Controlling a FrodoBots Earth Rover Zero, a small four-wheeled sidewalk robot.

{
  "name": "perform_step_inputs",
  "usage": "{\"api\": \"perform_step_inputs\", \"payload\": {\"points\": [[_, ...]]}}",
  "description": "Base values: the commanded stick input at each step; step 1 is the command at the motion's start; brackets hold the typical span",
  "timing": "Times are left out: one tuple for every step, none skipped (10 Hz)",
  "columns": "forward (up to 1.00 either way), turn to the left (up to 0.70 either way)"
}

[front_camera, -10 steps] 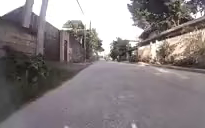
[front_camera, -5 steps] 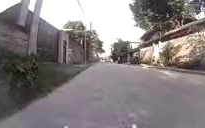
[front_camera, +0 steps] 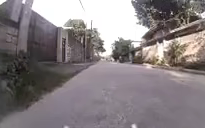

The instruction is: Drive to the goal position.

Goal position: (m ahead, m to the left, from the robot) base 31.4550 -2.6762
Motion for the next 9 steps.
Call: {"api": "perform_step_inputs", "payload": {"points": [[1.00, 0.00], [1.00, 0.00], [1.00, 0.00], [1.00, 0.00], [1.00, 0.00], [1.00, 0.00], [1.00, 0.00], [1.00, 0.00], [1.00, 0.00]]}}
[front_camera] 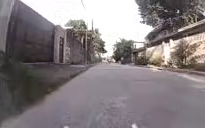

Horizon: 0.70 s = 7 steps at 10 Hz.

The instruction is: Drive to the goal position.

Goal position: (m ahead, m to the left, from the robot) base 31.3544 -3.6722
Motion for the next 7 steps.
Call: {"api": "perform_step_inputs", "payload": {"points": [[1.00, 0.00], [1.00, 0.00], [1.00, 0.00], [1.00, 0.00], [1.00, 0.00], [1.00, 0.00], [1.00, 0.00]]}}
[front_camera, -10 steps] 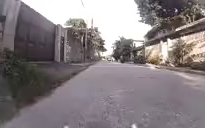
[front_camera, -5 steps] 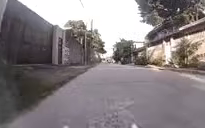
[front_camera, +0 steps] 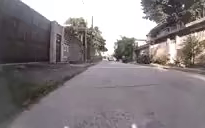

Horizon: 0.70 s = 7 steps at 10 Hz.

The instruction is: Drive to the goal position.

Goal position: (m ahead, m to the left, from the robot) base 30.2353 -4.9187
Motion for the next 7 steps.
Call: {"api": "perform_step_inputs", "payload": {"points": [[1.00, 0.00], [1.00, 0.00], [1.00, 0.00], [1.00, 0.00], [1.00, 0.00], [1.00, 0.00], [1.00, 0.00]]}}
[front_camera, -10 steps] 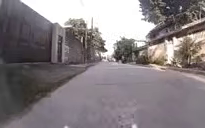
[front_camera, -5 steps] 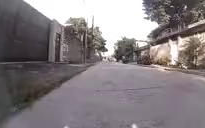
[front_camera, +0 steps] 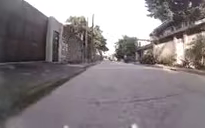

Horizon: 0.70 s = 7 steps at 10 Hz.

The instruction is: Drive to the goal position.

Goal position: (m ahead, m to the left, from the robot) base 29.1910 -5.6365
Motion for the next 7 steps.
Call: {"api": "perform_step_inputs", "payload": {"points": [[1.00, 0.00], [1.00, 0.00], [1.00, 0.00], [1.00, 0.00], [1.00, 0.00], [1.00, 0.00], [1.00, 0.00]]}}
